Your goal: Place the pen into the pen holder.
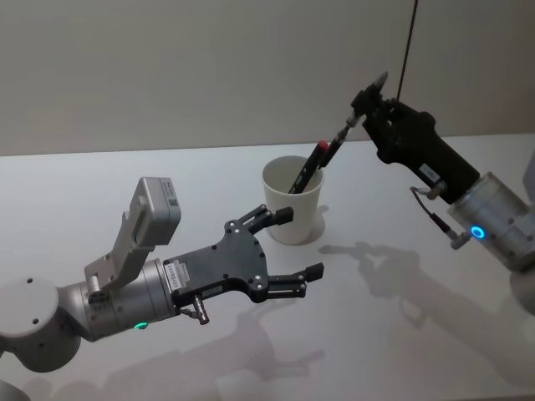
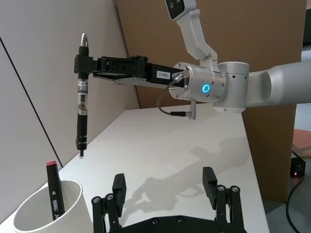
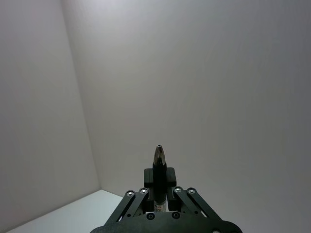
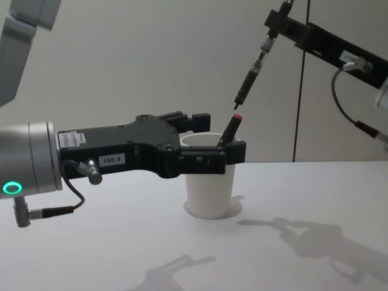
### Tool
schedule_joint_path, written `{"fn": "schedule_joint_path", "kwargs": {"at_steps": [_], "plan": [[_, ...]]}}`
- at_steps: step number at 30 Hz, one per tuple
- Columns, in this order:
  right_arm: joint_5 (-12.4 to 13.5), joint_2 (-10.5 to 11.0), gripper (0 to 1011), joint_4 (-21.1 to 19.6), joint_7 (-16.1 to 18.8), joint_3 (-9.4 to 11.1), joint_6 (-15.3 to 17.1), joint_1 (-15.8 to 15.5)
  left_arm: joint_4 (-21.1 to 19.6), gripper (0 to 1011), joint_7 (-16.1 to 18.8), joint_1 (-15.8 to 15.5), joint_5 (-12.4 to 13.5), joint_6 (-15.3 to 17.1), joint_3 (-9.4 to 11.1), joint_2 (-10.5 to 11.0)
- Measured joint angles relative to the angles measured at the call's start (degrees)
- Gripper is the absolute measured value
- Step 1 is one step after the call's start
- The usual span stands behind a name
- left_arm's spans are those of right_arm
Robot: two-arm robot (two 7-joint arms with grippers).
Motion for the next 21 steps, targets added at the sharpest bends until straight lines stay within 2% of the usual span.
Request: {"fn": "schedule_joint_path", "kwargs": {"at_steps": [15, 21], "plan": [[-4.0, -0.5, 131, 1.8, -2.3, -0.6, 1.9, 2.2, 0.0, 1004, 0.0, 0.0, 0.0, 0.0, 0.0, 0.0], [-5.4, -1.5, 131, 3.5, -3.3, -1.4, 2.1, 3.5, 0.0, 1004, 0.0, 0.0, 0.0, 0.0, 0.0, 0.0]]}}
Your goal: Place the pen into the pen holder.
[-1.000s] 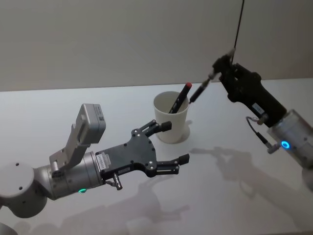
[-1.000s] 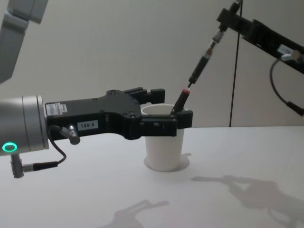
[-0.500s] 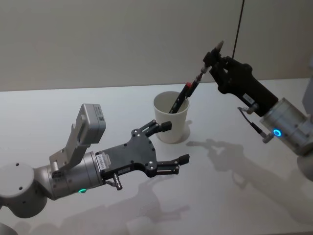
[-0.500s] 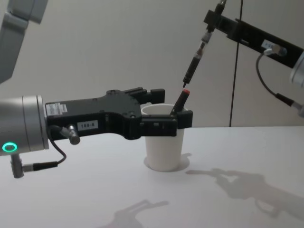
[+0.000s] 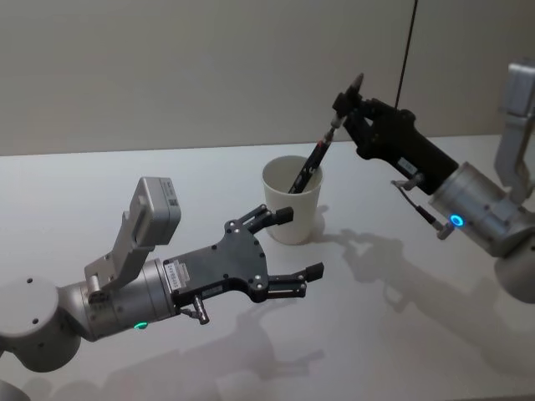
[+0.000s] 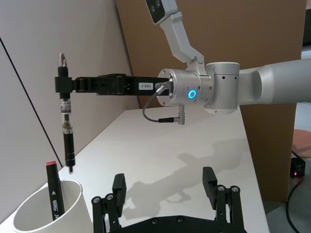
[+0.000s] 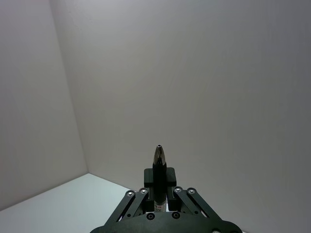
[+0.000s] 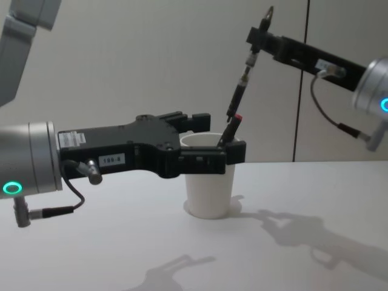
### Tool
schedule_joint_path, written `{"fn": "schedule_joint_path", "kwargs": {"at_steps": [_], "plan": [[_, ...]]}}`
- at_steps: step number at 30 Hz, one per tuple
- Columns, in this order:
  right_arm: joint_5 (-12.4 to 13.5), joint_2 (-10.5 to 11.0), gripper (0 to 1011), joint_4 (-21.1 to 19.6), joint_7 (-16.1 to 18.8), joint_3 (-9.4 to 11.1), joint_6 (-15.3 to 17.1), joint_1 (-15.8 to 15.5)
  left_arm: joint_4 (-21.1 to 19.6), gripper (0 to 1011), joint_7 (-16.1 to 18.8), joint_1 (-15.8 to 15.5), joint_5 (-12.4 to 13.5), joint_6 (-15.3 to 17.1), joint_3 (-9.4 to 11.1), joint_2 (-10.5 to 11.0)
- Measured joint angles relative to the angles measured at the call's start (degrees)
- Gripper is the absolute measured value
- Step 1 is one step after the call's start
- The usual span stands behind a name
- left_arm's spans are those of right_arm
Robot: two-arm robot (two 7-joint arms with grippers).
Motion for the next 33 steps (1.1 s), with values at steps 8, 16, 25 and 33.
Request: {"fn": "schedule_joint_path", "kwargs": {"at_steps": [8, 16, 25, 33], "plan": [[-1.5, -1.4, 132, 2.9, -1.2, -0.9, -0.7, 2.1, 0.0, 1004, 0.0, 0.0, 0.0, 0.0, 0.0, 0.0], [-2.8, -2.5, 131, 5.1, -2.1, -1.6, -1.3, 3.8, 0.0, 1004, 0.0, 0.0, 0.0, 0.0, 0.0, 0.0], [-4.5, -3.5, 131, 7.4, -2.8, -2.2, -0.9, 5.9, 0.0, 1004, 0.0, 0.0, 0.0, 0.0, 0.0, 0.0], [-6.0, -4.3, 132, 9.4, -3.4, -2.7, 0.4, 7.5, 0.0, 1004, 0.0, 0.0, 0.0, 0.0, 0.0, 0.0]]}}
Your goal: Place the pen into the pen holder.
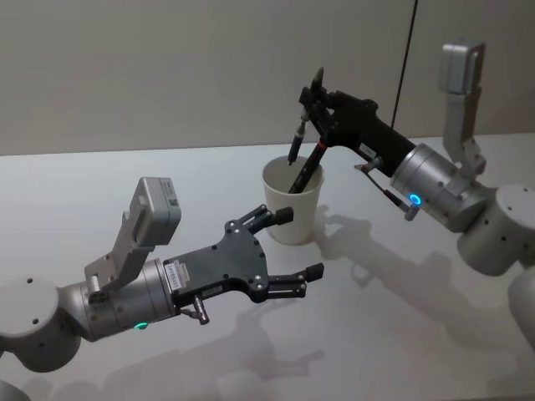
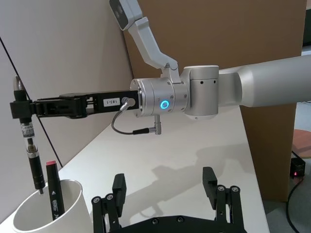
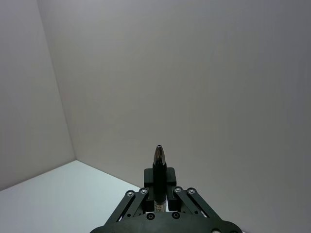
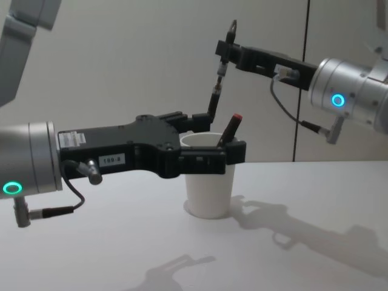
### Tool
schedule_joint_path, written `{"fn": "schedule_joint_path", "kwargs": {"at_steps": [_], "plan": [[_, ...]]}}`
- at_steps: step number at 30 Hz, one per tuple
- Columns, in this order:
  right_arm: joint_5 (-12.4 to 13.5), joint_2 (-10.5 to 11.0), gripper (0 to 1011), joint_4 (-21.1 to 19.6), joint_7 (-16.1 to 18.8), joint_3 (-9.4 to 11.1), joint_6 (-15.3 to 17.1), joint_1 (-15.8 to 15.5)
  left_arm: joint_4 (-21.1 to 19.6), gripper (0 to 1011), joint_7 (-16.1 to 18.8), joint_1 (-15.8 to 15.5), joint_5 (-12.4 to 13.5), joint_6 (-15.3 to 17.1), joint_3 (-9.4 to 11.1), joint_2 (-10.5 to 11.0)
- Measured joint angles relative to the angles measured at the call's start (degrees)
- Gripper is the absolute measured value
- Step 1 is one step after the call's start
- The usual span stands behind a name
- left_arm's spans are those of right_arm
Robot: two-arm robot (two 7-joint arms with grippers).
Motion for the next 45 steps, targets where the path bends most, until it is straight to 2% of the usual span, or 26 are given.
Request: {"fn": "schedule_joint_path", "kwargs": {"at_steps": [5, 7, 8, 9, 10, 12, 13, 14, 18, 19, 21, 28, 29, 32, 35, 45], "plan": [[-0.5, -0.3, 135, 1.0, -0.1, -0.2, 0.6, 0.7, 0.0, 1004, 0.0, 0.0, 0.0, 0.0, 0.0, 0.0], [-0.7, -0.5, 166, 1.3, -0.1, -0.3, 0.8, 0.9, 0.0, 1004, 0.0, 0.0, 0.0, 0.0, 0.0, 0.0], [-0.7, -0.5, 218, 1.5, -0.1, -0.4, 1.0, 1.1, 0.0, 1004, 0.0, 0.0, 0.0, 0.0, 0.0, 0.0], [-0.8, -0.6, 226, 1.7, -0.1, -0.4, 1.1, 1.1, 0.0, 1004, 0.0, 0.0, 0.0, 0.0, 0.0, 0.0], [-0.8, -0.7, 290, 1.9, -0.1, -0.5, 1.3, 1.3, 0.0, 1004, 0.0, 0.0, 0.0, 0.0, 0.0, 0.0], [-0.9, -0.7, 328, 2.1, -0.1, -0.5, 1.4, 1.4, 0.0, 1004, 0.0, 0.0, 0.0, 0.0, 0.0, 0.0], [-0.9, -0.8, 391, 2.3, -0.1, -0.6, 1.5, 1.6, 0.0, 1004, 0.0, 0.0, 0.0, 0.0, 0.0, 0.0], [-0.9, -0.8, 391, 2.4, -0.1, -0.6, 1.5, 1.6, 0.0, 1004, 0.0, 0.0, 0.0, 0.0, 0.0, 0.0], [-0.9, -0.9, 528, 2.7, 0.0, -0.7, 1.7, 1.8, 0.0, 1004, 0.0, 0.0, 0.0, 0.0, 0.0, 0.0], [-0.9, -0.9, 589, 2.8, 0.0, -0.7, 1.7, 1.8, 0.0, 1004, 0.0, 0.0, 0.0, 0.0, 0.0, 0.0], [-0.9, -0.9, 610, 2.8, 0.0, -0.7, 1.7, 1.9, 0.0, 1004, 0.0, 0.0, 0.0, 0.0, 0.0, 0.0], [-0.9, -0.7, 860, 2.5, 0.1, -0.7, 1.7, 1.8, 0.0, 1004, 0.0, 0.0, 0.0, 0.0, 0.0, 0.0], [-0.9, -0.7, 860, 2.2, 0.1, -0.7, 1.6, 1.7, 0.0, 1004, 0.0, 0.0, 0.0, 0.0, 0.0, 0.0], [-0.9, -0.5, 957, 1.7, 0.1, -0.6, 1.6, 1.5, 0.0, 1004, 0.0, 0.0, 0.0, 0.0, 0.0, 0.0], [-0.9, -0.3, 999, 1.2, 0.0, -0.5, 1.6, 1.3, 0.0, 1004, 0.0, 0.0, 0.0, 0.0, 0.0, 0.0], [-0.8, 0.2, 1001, -0.3, -0.2, -0.3, 1.8, 0.5, 0.0, 1004, 0.0, 0.0, 0.0, 0.0, 0.0, 0.0]]}}
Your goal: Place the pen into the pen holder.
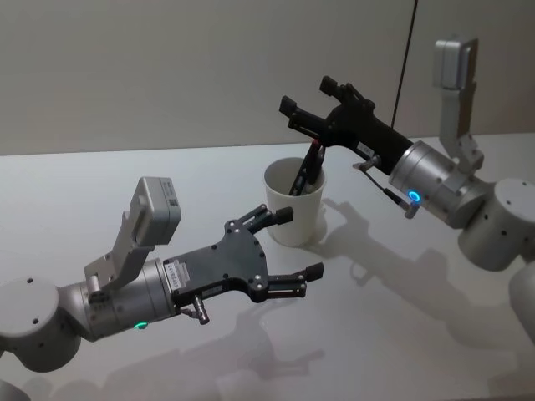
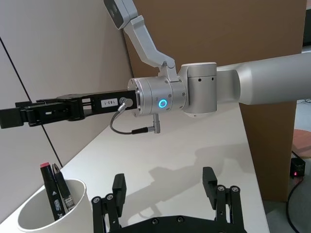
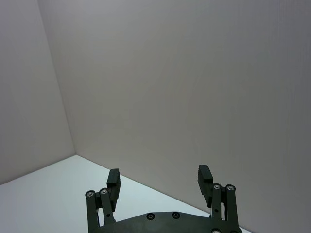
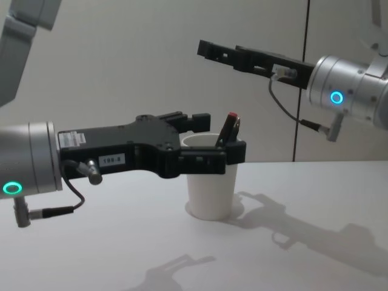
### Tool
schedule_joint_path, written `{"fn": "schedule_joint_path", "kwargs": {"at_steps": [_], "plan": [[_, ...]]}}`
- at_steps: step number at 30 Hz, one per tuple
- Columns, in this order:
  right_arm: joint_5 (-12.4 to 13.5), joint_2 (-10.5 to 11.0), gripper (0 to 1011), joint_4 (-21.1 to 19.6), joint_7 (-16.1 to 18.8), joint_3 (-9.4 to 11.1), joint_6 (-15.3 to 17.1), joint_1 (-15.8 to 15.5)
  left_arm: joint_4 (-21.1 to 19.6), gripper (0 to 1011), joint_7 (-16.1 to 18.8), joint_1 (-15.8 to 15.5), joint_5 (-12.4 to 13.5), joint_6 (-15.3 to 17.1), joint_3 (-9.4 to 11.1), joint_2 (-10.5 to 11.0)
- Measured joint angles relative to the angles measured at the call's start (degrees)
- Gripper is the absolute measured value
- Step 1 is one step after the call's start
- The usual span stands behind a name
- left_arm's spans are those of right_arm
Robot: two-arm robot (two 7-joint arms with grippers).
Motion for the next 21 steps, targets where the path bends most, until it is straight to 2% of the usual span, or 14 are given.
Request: {"fn": "schedule_joint_path", "kwargs": {"at_steps": [21], "plan": [[0.1, 0.3, 1001, -0.9, -0.2, 0.1, 0.1, -0.4, 0.0, 1004, 0.0, 0.0, 0.0, 0.0, 0.0, 0.0]]}}
